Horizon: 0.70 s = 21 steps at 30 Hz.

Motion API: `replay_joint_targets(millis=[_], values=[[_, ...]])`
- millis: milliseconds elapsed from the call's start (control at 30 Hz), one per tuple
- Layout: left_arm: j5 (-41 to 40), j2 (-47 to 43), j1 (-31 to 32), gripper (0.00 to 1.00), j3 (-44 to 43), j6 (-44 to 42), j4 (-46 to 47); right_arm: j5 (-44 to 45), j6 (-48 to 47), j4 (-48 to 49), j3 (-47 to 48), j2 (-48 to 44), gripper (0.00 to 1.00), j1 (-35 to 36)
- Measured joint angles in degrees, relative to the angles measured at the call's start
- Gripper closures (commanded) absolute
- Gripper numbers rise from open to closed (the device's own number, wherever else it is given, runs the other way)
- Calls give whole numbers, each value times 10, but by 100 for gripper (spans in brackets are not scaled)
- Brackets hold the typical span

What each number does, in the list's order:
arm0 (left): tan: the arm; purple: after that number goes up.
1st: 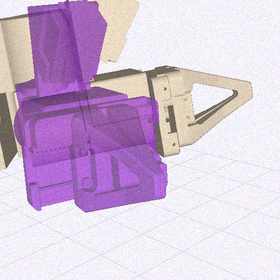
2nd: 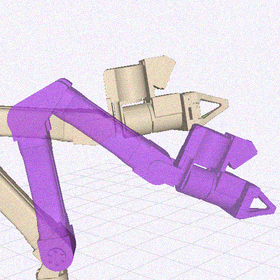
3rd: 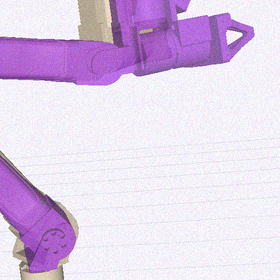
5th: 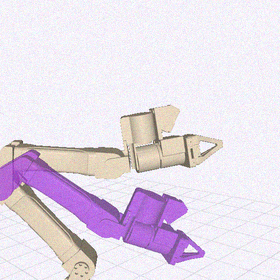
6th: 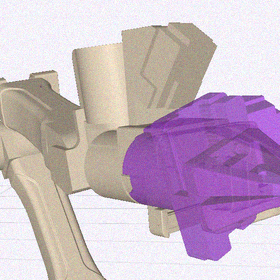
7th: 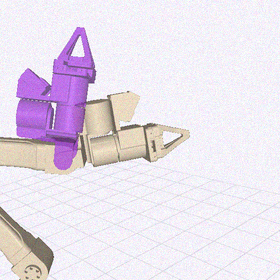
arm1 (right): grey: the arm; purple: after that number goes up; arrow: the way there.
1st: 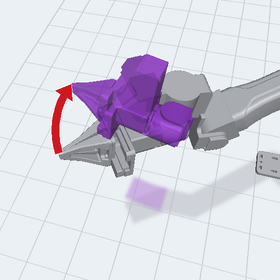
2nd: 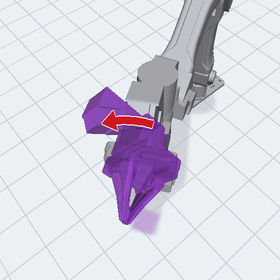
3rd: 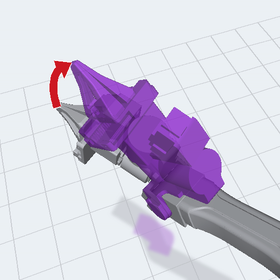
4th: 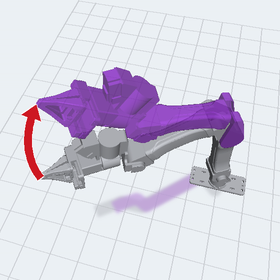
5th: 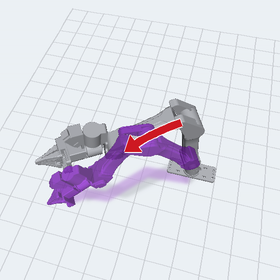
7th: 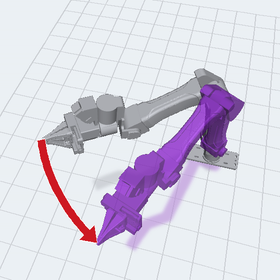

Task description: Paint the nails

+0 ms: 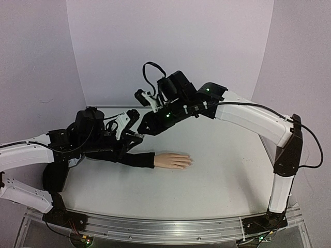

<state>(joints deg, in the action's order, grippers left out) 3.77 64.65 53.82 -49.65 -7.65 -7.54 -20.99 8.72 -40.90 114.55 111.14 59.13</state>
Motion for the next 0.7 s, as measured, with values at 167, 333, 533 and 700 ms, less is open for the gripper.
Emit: replay_joint_targets(millis=[167, 333, 533, 700], values=[[-108, 32, -2, 100, 31, -13, 128, 102, 165, 20, 55, 39, 98, 0], [-139, 61, -5, 100, 34, -28, 179, 159, 229, -8, 100, 64, 72, 1], [-131, 59, -3, 100, 36, -23, 210, 176, 239, -29, 104, 58, 29, 14], [-119, 41, 4, 100, 49, 2, 236, 173, 224, -30, 49, 6, 15, 9]])
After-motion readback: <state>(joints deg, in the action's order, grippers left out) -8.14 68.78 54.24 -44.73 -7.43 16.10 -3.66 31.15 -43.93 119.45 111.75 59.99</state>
